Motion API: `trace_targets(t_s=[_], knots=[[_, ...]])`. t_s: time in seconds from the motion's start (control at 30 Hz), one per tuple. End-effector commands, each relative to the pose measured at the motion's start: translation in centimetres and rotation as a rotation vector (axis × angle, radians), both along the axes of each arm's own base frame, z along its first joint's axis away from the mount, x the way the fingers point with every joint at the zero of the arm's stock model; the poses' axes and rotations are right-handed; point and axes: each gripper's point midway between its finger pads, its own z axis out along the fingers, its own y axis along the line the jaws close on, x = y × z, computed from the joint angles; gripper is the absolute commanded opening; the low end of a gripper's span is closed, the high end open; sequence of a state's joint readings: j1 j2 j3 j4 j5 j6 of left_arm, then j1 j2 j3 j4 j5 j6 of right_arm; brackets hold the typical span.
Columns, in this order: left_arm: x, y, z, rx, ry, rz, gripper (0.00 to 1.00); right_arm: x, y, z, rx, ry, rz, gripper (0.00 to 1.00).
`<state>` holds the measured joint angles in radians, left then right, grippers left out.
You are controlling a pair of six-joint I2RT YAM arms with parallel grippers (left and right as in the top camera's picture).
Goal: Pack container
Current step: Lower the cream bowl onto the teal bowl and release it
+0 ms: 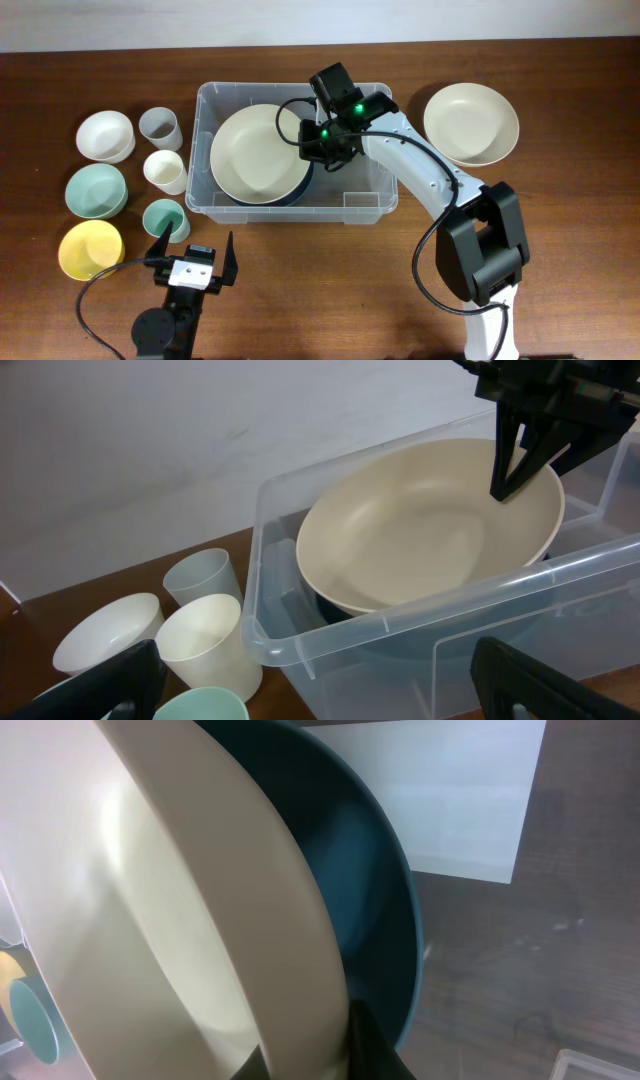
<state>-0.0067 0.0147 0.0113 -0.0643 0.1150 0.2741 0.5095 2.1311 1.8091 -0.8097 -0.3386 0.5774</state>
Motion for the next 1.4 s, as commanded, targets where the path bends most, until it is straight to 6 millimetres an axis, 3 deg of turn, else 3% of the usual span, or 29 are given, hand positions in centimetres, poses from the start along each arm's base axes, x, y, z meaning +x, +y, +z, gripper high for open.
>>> trace_targets(t_s=[0.0, 0.2, 0.8, 1.1, 1.37], knots=[[0.0, 0.3, -0.1, 0.016, -0.001, 0.012, 1.00, -0.4, 0.6, -0.2, 0.016, 0.016, 0.009, 0.13], [0.0, 0.3, -0.1, 0.016, -0.001, 0.012, 1.00, -0.4, 0.6, -0.2, 0.017, 0.016, 0.009, 0.23], [0.0, 0.3, -0.1, 0.016, -0.001, 0.012, 1.00, -0.4, 0.6, -0.2, 0.019, 0.017, 0.007, 0.25], [0.0, 0.3, -0.1, 0.016, -0.001, 0.012, 1.00, 0.2, -0.2, -0.4, -0.013, -0.001, -0.017, 0.50], [0.0, 0.3, -0.1, 0.016, -0.001, 0.012, 1.00, 1.4, -2.0, -0.5, -0.035, -0.012, -0.062, 0.59]])
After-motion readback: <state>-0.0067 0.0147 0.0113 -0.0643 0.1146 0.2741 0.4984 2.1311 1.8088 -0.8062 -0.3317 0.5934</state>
